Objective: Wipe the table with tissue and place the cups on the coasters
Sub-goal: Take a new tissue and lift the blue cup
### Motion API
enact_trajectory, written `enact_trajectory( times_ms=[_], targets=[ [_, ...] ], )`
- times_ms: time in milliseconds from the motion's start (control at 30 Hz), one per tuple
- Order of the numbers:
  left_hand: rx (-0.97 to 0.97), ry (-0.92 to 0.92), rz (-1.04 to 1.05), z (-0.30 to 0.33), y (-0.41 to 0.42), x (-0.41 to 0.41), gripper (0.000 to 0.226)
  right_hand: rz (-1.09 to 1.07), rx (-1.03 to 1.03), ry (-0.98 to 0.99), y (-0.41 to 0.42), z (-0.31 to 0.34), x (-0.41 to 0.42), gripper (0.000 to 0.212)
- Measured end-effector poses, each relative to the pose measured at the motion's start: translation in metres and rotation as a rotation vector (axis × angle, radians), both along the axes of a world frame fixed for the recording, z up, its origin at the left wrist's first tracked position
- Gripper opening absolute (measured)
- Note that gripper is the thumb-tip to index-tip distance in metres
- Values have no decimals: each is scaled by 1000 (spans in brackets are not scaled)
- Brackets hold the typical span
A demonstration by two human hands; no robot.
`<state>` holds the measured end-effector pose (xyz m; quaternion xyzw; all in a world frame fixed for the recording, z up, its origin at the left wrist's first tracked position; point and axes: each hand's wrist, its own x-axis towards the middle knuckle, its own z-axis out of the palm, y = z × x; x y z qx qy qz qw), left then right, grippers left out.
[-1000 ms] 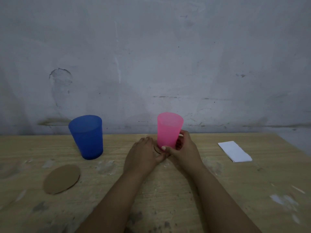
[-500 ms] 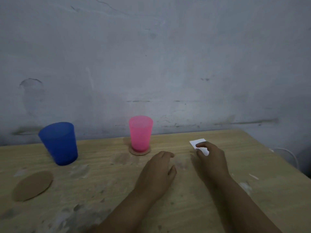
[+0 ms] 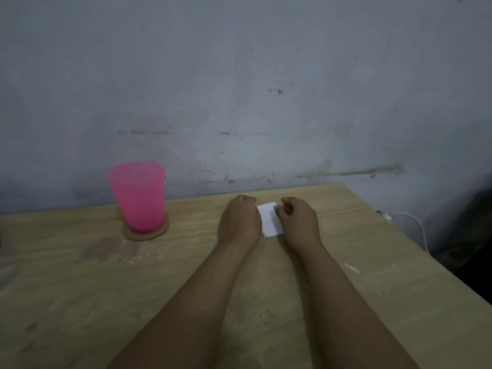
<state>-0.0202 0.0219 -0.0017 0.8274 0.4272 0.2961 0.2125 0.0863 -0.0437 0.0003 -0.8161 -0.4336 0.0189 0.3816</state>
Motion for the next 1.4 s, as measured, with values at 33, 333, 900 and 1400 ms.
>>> enact_trajectory(
  times_ms=[33,333,900,1400],
  targets=[
    [25,26,12,-5,0,1,29,1,-11,1,0,-3,2,38],
    [81,21,28,-9,0,2,20,11,-57,-70,5,-9,6,28],
    [11,-89,87,-6,6,-1,12,17,-123,-101,7,-12,9,40],
    [-298,-684,-114,5,-8,-6,10,84,363,285,-14,6,-2,11]
  ],
)
